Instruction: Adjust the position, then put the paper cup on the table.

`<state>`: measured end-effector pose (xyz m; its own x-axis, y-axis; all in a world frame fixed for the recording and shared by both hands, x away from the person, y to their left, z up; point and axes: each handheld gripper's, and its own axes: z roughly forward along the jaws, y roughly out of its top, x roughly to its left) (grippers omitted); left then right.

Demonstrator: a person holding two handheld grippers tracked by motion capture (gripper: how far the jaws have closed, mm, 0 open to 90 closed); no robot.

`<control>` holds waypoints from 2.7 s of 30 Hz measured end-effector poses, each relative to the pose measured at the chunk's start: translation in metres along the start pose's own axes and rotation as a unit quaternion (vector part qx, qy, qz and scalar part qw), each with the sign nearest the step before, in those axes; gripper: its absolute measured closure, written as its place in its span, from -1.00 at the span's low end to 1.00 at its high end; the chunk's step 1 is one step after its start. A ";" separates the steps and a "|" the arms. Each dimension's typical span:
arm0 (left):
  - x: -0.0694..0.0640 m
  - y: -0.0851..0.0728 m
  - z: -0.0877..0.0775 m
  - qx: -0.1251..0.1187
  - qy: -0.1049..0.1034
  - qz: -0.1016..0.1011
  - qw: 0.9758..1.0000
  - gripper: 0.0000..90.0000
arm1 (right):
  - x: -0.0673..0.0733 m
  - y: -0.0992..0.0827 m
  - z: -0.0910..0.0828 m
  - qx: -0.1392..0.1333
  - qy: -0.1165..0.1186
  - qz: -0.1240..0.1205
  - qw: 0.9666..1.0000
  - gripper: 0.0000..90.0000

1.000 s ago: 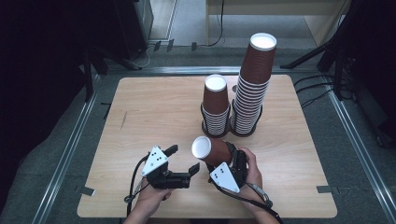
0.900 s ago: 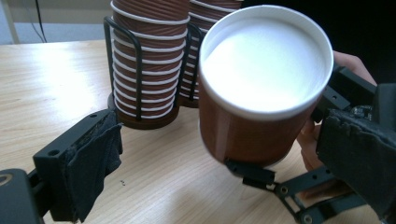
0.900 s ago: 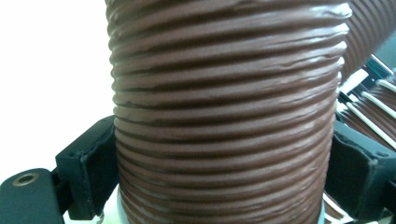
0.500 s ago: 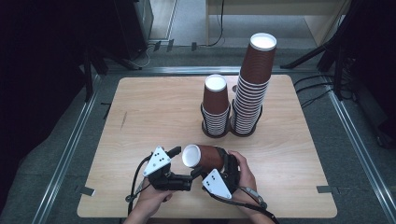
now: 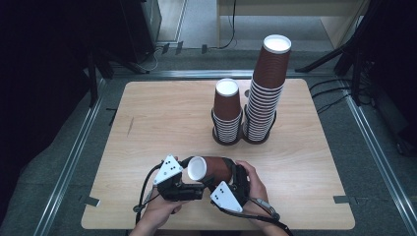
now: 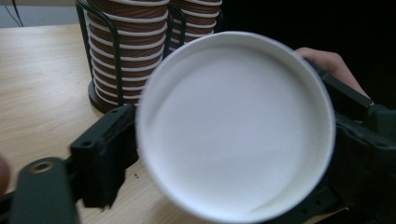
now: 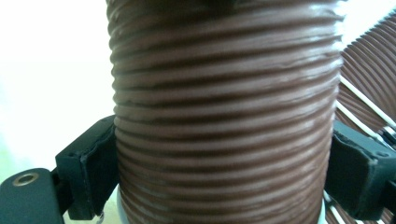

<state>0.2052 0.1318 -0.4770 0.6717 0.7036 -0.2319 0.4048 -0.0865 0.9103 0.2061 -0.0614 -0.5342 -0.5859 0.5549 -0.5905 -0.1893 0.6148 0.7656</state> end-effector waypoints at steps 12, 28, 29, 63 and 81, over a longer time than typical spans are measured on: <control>0.009 -0.002 -0.001 -0.001 -0.029 -0.016 0.999 -0.55 | 0.001 -0.002 0.001 -0.005 0.010 -0.015 1.000 -0.78; 0.018 0.000 -0.011 -0.029 -0.017 -0.019 0.999 -0.52 | -0.009 -0.005 -0.004 -0.011 0.020 0.032 0.999 -0.97; 0.020 0.000 -0.012 -0.033 -0.014 -0.022 0.999 -0.52 | -0.011 -0.005 -0.005 -0.012 0.019 0.037 0.999 -0.98; 0.032 -0.009 -0.024 -0.174 0.057 -0.026 0.983 -0.52 | -0.038 0.001 -0.014 -0.012 0.002 0.328 0.945 -1.00; 0.038 -0.014 -0.023 -0.196 0.062 -0.025 0.978 -0.52 | -0.038 0.017 -0.011 -0.046 0.053 0.528 0.846 -1.00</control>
<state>0.2109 0.1760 -0.4909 0.5670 0.7823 -0.2580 0.1492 0.2105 0.9661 0.2164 -0.0782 -0.4956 -0.5328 0.7113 0.4584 0.4258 -0.2428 0.8716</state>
